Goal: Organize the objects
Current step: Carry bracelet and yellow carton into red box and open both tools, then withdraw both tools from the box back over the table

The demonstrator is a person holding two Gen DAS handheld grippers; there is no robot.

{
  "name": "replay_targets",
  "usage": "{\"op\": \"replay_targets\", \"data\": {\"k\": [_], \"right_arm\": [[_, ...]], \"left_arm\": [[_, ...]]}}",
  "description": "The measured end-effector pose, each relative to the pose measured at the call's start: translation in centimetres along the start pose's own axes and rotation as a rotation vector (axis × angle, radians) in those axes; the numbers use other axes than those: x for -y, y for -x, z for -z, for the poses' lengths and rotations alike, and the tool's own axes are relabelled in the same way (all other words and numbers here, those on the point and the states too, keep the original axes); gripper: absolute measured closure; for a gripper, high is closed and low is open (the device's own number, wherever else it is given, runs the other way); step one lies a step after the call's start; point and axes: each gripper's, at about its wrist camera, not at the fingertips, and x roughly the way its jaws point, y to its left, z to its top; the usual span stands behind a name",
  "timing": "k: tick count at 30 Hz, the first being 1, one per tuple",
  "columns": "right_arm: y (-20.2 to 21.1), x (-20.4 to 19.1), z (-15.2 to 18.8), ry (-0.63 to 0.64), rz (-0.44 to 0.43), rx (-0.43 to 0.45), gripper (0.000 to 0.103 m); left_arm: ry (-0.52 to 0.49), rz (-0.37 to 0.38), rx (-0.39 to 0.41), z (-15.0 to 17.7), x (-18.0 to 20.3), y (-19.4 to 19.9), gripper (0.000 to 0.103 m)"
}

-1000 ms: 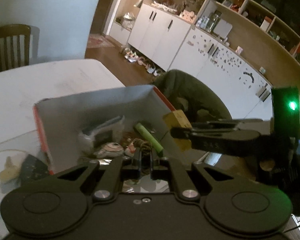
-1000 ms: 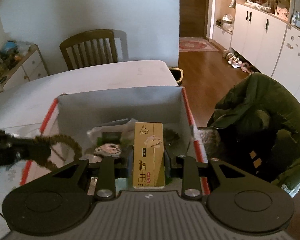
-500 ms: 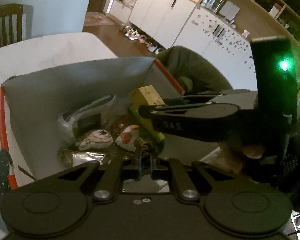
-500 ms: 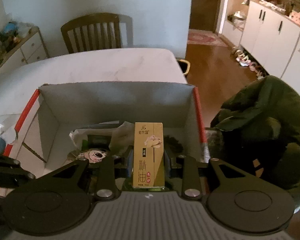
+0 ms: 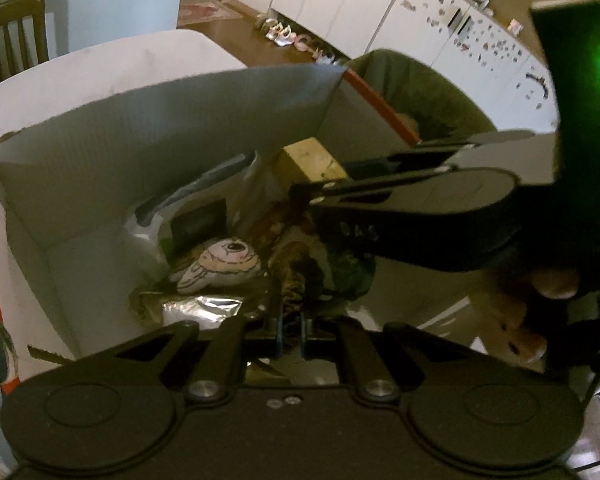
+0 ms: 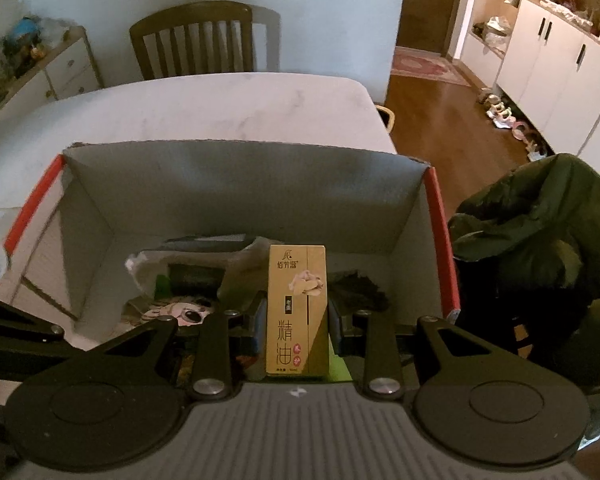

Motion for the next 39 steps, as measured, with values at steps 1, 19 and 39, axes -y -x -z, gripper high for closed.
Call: {"op": "replay_targets", "data": {"k": [1, 19, 39], "right_arm": [[-0.1, 0.0, 0.0, 0.001, 0.000, -0.001, 0.073], [1.0, 0.6, -0.3, 0.000, -0.043, 0.004, 0.073], [7.2, 0.6, 1.1, -0.011, -0.103, 0.091, 0.060]], "left_arm": [[-0.003, -0.004, -0.009, 0.0, 0.0, -0.2, 0.097], [0.005, -0.020, -0.026, 0.4, 0.3, 0.3, 0.061], [-0.016, -0.044, 0.144, 1.9, 1.8, 7.3, 0.034]]}}
